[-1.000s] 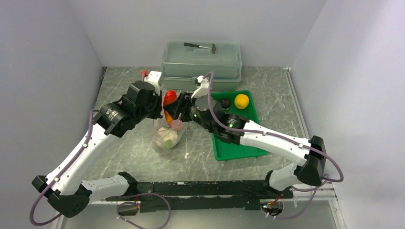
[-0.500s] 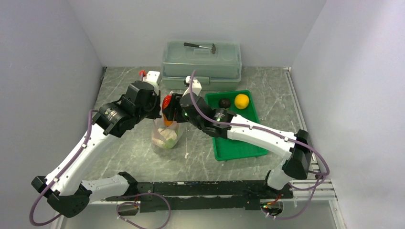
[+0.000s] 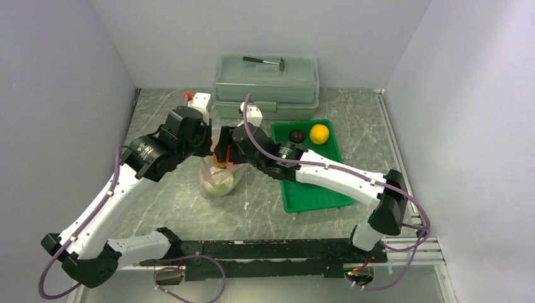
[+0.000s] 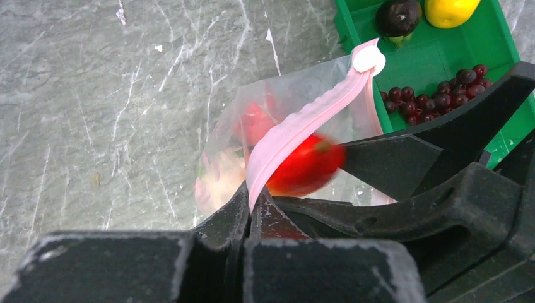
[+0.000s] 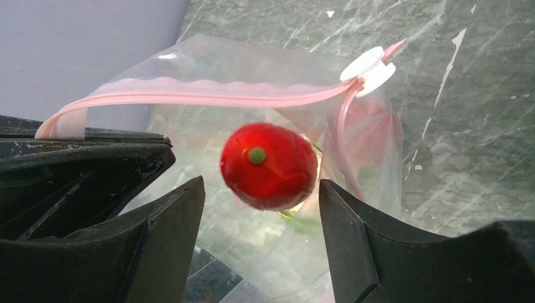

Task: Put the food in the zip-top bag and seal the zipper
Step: Place the fake fruit in the zipper food storage bag, then adjust the zipper food storage bag at the center of the board.

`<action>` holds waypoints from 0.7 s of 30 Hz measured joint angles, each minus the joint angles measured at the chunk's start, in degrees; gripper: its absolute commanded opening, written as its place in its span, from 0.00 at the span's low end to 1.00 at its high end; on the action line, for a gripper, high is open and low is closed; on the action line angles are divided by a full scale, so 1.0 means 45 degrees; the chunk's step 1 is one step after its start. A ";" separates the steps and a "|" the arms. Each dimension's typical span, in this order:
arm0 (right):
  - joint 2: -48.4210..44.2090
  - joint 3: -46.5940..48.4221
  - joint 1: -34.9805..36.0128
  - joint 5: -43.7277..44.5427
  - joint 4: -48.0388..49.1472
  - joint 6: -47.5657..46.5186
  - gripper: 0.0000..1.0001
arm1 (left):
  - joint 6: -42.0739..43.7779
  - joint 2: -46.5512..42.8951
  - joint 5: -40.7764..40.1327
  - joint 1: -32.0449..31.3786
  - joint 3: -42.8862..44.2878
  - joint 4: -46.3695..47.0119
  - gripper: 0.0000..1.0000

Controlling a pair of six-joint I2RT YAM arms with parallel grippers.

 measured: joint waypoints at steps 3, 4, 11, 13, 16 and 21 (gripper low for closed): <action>0.0000 0.0000 0.0000 -0.0019 0.0000 -0.0005 0.71 | -0.0005 0.0000 0.0005 0.0000 0.0000 -0.0005 0.00; -0.0005 0.0000 0.0010 -0.0019 0.0000 -0.0005 0.71 | 0.0000 0.0000 0.0000 0.0000 0.0000 -0.0010 0.00; -0.0500 -0.0165 0.0073 -0.0024 0.0053 -0.0010 0.71 | -0.0005 0.0000 -0.0024 0.0005 0.0000 -0.0010 0.00; -0.0865 -0.0277 0.0083 -0.0019 0.0097 -0.0044 0.71 | 0.0000 0.0000 -0.0063 0.0000 0.0000 -0.0010 0.00; -0.1467 -0.0364 0.0107 -0.0015 0.0126 -0.0126 0.70 | 0.0000 0.0000 -0.0131 0.0000 0.0000 -0.0015 0.00; -0.2327 -0.0515 0.0155 0.0073 0.0194 -0.0257 0.69 | 0.0000 0.0000 -0.0233 0.0005 0.0000 -0.0010 0.00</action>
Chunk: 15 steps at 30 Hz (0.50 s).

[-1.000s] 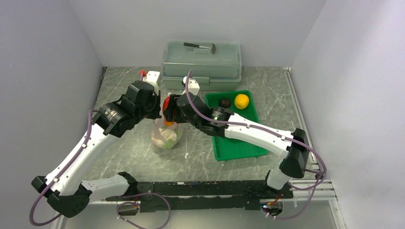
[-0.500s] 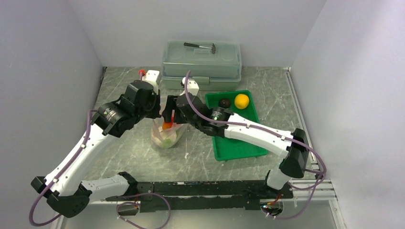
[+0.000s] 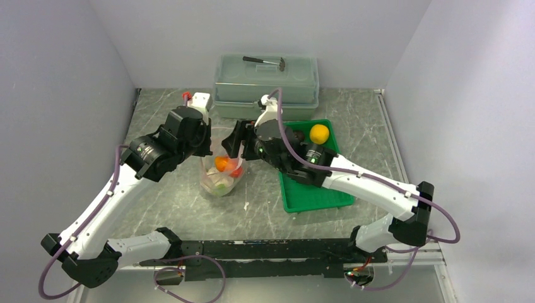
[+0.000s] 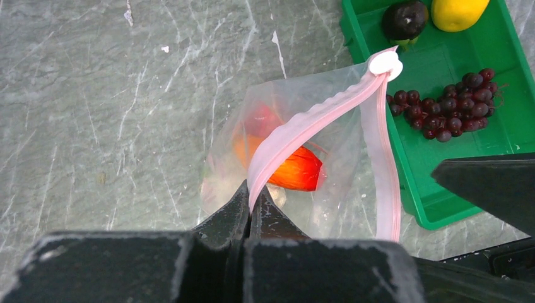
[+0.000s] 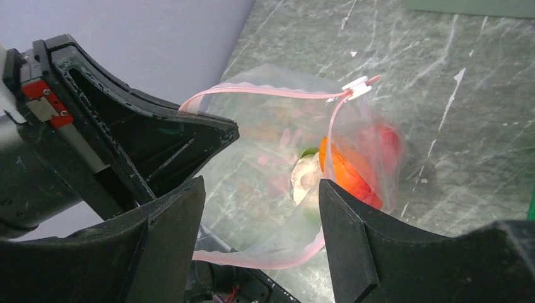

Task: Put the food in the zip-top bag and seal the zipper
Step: Adjust the zipper food storage bag at the center of the board.

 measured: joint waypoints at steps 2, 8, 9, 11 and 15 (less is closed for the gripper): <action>-0.0209 -0.0083 0.0010 0.0160 -0.0010 -0.0058 0.68 | 0.0000 0.0000 -0.0005 -0.0005 0.0000 0.0000 0.00; -0.0374 -0.0398 0.0010 0.0962 -0.0311 -0.0121 0.64 | -0.0005 0.0000 0.0000 -0.0005 0.0000 0.0000 0.00; -0.0325 -0.0403 0.0010 0.1049 -0.0384 -0.0131 0.63 | -0.0005 0.0000 0.0000 -0.0005 0.0000 0.0000 0.00; -0.0165 -0.0398 0.0010 0.1190 -0.0461 -0.0165 0.61 | -0.0005 0.0000 0.0000 -0.0005 0.0000 0.0000 0.00; 0.0452 -0.0398 0.0010 0.1350 -0.0597 -0.0204 0.57 | -0.0005 0.0000 0.0000 0.0000 0.0000 -0.0005 0.00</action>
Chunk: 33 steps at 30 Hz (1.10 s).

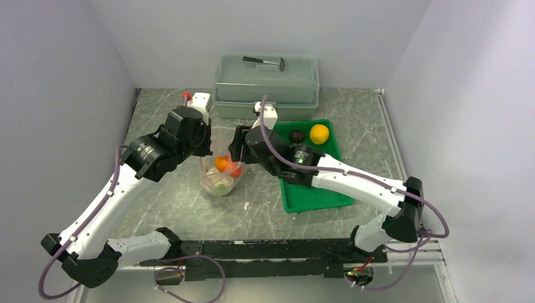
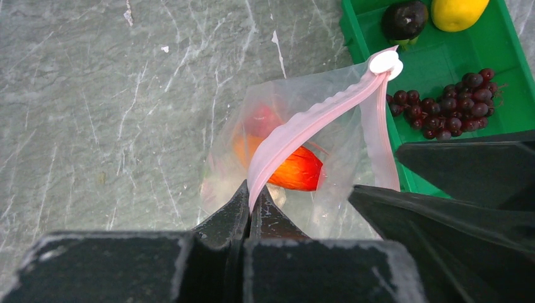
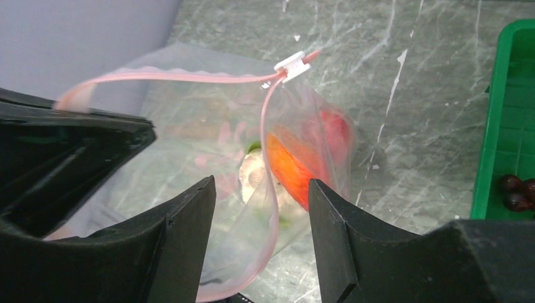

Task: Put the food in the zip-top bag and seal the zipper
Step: Adjust the zipper food storage bag at the center of the board.

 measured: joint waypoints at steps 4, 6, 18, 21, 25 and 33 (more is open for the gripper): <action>0.0675 0.0000 0.0000 0.0010 -0.0097 -0.0068 0.47 | 0.0000 0.0000 0.0000 -0.0005 0.0000 0.0000 0.00; 0.0860 0.0005 0.0000 0.0010 -0.0151 -0.0102 0.41 | 0.0000 0.0000 0.0000 -0.0005 0.0000 0.0000 0.00; 0.0918 0.0209 -0.0015 -0.0005 -0.0170 -0.0442 0.00 | -0.0015 0.0000 -0.0476 -0.0005 0.0000 -0.0039 0.00; 0.0918 0.0287 -0.0078 -0.0121 -0.0170 -0.0563 0.00 | 0.0029 0.0005 -0.1025 -0.0005 0.0010 -0.0131 0.00; 0.1039 0.0801 -0.0243 -0.0437 -0.0185 -0.0763 0.00 | 0.0219 0.0175 -0.2040 -0.0005 0.0432 -0.0423 0.00; 0.2448 0.3007 -0.0811 -0.1817 0.0078 -0.1122 0.00 | 0.0792 0.0335 -0.4517 -0.0005 0.1472 -0.0787 0.00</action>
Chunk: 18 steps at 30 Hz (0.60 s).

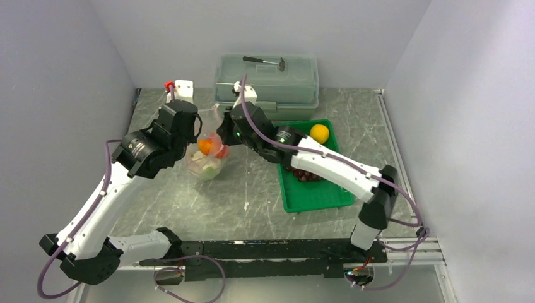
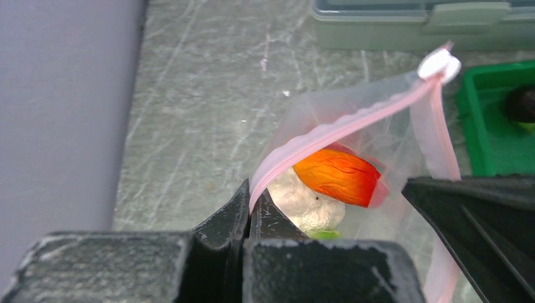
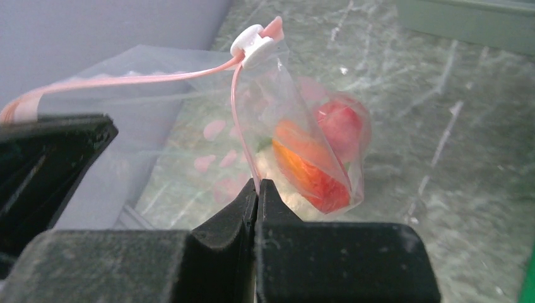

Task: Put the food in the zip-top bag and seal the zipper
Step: Adjust the zipper food storage bag at the center of the board.

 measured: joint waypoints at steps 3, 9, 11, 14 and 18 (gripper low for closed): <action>0.1214 0.1360 -0.0291 -0.0884 0.0112 -0.0029 0.00 | 0.0214 0.0000 -0.0942 0.0000 0.0126 -0.0087 0.00; 0.3468 0.3774 -0.0491 -0.2225 0.0146 -0.0029 0.00 | 0.0466 0.0097 -0.1919 0.0010 0.0505 -0.0544 0.00; 0.3711 0.3823 -0.0534 -0.2429 0.0160 0.0019 0.00 | 0.0461 0.0097 -0.1904 0.0015 0.0505 -0.0665 0.00; 0.3628 0.3021 -0.0588 -0.2803 0.0534 0.0155 0.00 | 0.0427 0.0160 -0.1661 0.0015 0.0301 -0.0675 0.00; 0.3099 0.0651 -0.0855 -0.3123 0.1107 0.0418 0.00 | 0.0107 0.0398 -0.1127 0.0015 -0.0675 -0.0636 0.00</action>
